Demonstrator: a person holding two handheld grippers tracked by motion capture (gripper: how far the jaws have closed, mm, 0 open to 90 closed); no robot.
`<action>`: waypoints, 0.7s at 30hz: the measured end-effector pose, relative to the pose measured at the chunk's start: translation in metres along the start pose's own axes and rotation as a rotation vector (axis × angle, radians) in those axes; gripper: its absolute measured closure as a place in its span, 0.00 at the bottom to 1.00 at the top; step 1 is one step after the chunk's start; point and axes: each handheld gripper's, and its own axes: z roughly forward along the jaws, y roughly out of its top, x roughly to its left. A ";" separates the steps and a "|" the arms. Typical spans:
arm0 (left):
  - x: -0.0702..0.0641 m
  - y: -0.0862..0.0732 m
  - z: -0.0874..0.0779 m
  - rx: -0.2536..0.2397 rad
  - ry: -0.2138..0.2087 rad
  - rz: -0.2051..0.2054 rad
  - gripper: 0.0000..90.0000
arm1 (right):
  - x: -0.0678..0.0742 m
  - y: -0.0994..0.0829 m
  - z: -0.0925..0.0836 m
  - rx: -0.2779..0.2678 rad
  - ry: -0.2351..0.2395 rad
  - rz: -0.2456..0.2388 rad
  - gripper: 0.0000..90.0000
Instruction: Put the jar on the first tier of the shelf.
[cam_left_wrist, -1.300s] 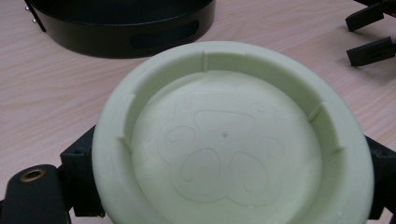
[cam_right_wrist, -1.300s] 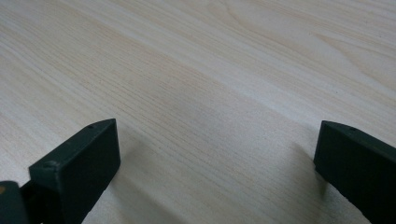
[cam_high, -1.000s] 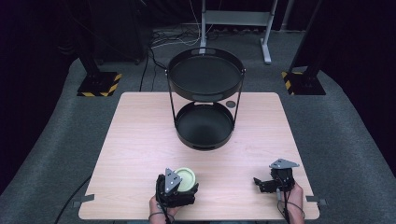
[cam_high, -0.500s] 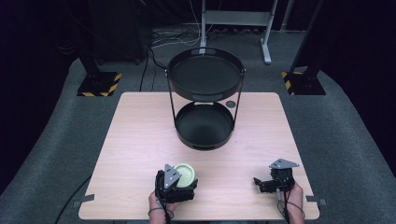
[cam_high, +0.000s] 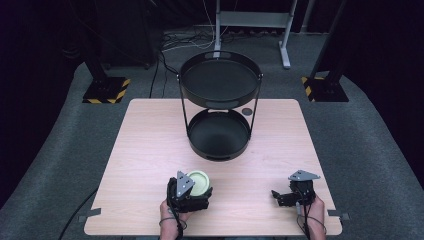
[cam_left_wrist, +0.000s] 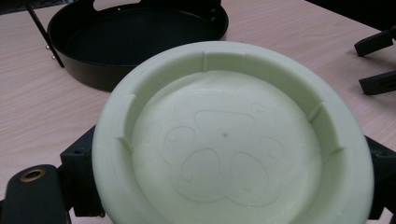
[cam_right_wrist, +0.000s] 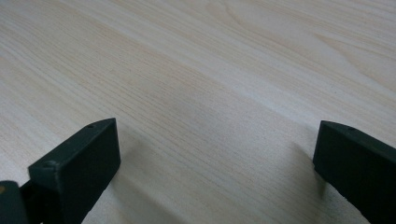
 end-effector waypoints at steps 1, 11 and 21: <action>0.000 0.001 0.000 0.001 0.000 0.000 0.12 | 0.000 0.000 0.000 0.000 0.000 0.000 0.00; 0.004 0.008 0.005 -0.002 0.001 0.008 0.13 | 0.000 0.000 0.000 0.000 -0.001 -0.001 0.00; 0.007 0.013 0.009 0.001 0.004 0.011 0.13 | 0.000 0.000 0.000 0.000 -0.001 -0.001 0.00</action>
